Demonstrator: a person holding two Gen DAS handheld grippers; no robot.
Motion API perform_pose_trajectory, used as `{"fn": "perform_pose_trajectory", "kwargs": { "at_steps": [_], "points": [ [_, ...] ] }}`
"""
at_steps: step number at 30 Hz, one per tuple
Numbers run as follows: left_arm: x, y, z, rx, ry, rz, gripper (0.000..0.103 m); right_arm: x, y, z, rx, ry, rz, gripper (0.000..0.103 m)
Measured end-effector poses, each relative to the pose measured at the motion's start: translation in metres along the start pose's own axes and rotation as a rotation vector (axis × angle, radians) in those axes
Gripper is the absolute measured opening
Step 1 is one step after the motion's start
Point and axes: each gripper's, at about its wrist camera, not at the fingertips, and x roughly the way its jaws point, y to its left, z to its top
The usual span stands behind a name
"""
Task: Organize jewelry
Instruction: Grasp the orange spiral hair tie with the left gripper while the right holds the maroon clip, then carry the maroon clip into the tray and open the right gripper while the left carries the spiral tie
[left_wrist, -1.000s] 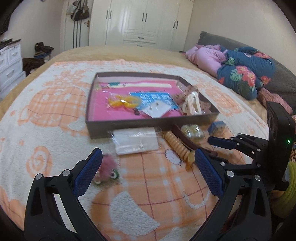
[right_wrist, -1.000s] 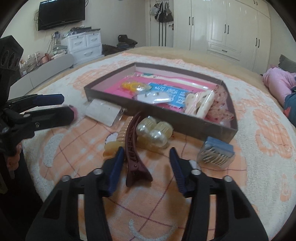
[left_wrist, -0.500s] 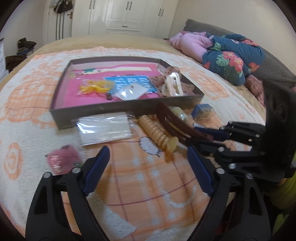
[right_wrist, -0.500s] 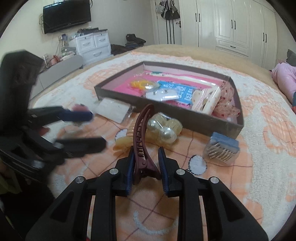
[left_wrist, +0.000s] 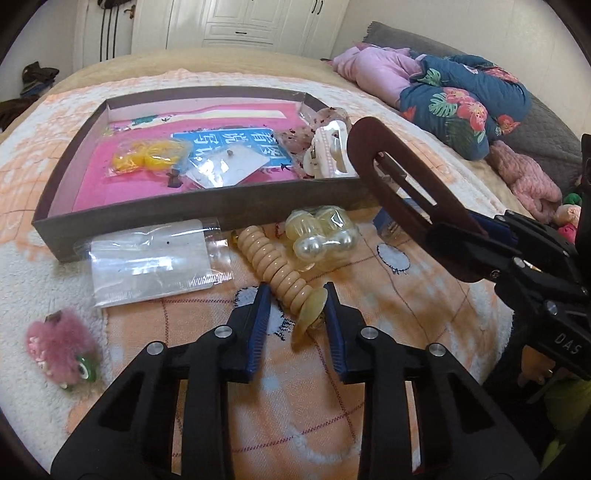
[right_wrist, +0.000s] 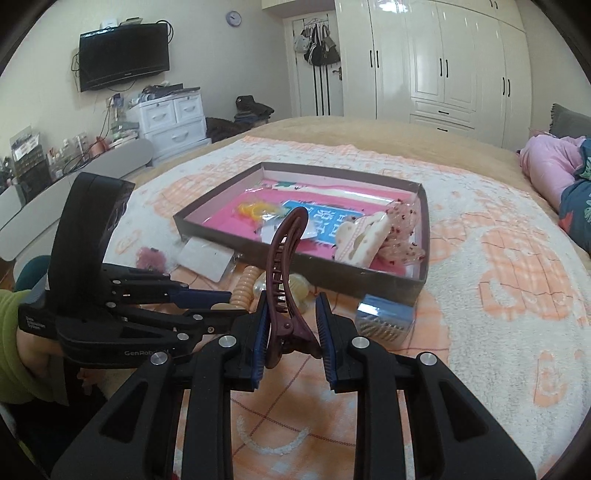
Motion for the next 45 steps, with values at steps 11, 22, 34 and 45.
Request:
{"fn": "perform_pose_trajectory", "kwargs": {
  "at_steps": [11, 22, 34, 45],
  "points": [
    [-0.051, -0.002, 0.005, 0.032, -0.145, 0.026, 0.015, -0.008, 0.001, 0.008, 0.018, -0.047, 0.009, 0.024],
    [-0.084, 0.03, 0.022, -0.041, -0.265, 0.103, 0.015, -0.002, 0.007, 0.021, 0.001, -0.058, 0.007, 0.024],
    [-0.091, 0.061, 0.033, -0.094, -0.314, 0.141, 0.015, 0.017, 0.016, 0.046, -0.026, -0.073, 0.003, 0.024],
    [-0.086, 0.08, 0.044, -0.127, -0.317, 0.152, 0.015, 0.036, 0.008, 0.069, -0.018, -0.094, -0.02, 0.024]
  ]
}}
